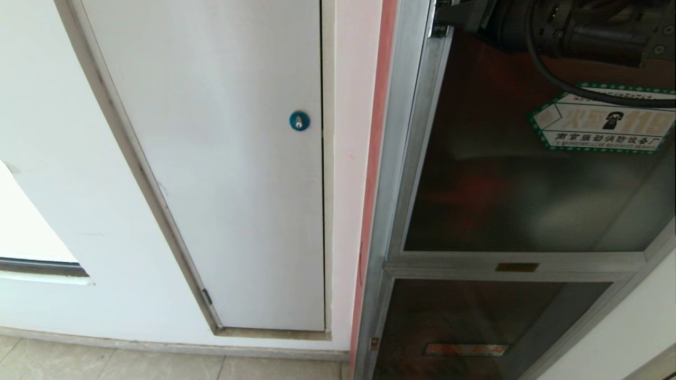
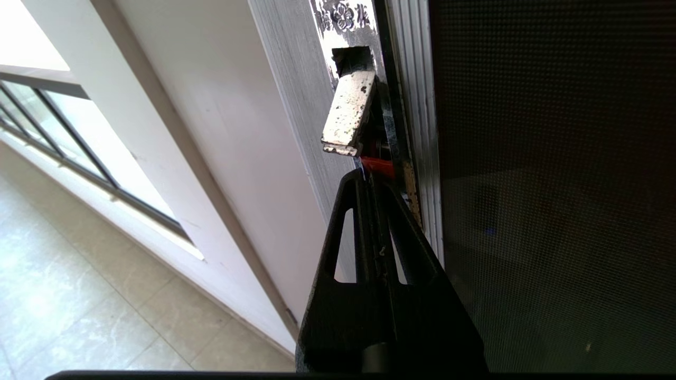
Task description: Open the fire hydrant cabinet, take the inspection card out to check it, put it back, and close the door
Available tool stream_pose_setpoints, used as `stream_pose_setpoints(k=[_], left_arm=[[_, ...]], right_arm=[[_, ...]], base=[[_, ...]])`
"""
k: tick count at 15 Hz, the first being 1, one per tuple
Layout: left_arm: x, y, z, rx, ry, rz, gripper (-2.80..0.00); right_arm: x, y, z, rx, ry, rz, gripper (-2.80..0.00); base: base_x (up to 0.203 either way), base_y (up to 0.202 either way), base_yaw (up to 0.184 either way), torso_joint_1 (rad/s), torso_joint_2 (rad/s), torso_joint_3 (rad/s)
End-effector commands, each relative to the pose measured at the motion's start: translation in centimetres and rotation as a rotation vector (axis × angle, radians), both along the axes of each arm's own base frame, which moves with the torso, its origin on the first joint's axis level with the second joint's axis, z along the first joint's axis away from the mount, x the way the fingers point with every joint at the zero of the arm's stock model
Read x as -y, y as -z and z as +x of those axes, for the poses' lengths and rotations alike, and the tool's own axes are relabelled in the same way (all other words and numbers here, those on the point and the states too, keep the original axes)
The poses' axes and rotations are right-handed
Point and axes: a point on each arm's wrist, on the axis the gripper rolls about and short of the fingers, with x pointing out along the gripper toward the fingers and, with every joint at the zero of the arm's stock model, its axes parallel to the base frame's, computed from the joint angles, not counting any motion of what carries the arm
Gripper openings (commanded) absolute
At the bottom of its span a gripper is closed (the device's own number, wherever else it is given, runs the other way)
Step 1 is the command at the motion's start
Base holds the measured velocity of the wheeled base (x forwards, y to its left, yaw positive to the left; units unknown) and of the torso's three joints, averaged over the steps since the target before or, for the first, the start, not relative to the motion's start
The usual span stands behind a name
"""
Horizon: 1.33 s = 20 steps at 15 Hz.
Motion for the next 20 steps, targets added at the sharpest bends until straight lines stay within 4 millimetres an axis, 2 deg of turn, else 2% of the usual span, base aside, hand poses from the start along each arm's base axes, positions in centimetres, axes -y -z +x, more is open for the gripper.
stream_pose_setpoints(k=[1,6,12,17,20], left_arm=[[0.0,0.4,0.1,-0.014,-0.001,0.0,-2.8],[0.0,0.4,0.1,-0.014,-0.001,0.0,-2.8],[0.0,0.4,0.1,-0.014,-0.001,0.0,-2.8],[0.0,0.4,0.1,-0.014,-0.001,0.0,-2.8],[0.0,0.4,0.1,-0.014,-0.001,0.0,-2.8]], right_arm=[[0.0,0.1,0.1,-0.005,-0.001,0.0,-2.8],[-0.3,-1.1,-2.0,0.018,-0.032,0.012,-2.8],[-1.0,-1.1,-5.5,0.0,-0.095,0.011,-2.8],[0.3,-3.0,-8.3,0.06,-0.095,0.036,-2.8],[0.5,-3.6,-9.0,0.08,-0.054,0.051,-2.8]], base=[[0.0,0.0,0.0,0.0,0.0,0.0],[0.0,0.0,0.0,0.0,0.0,0.0],[0.0,0.0,0.0,0.0,0.0,0.0],[0.0,0.0,0.0,0.0,0.0,0.0],[0.0,0.0,0.0,0.0,0.0,0.0]])
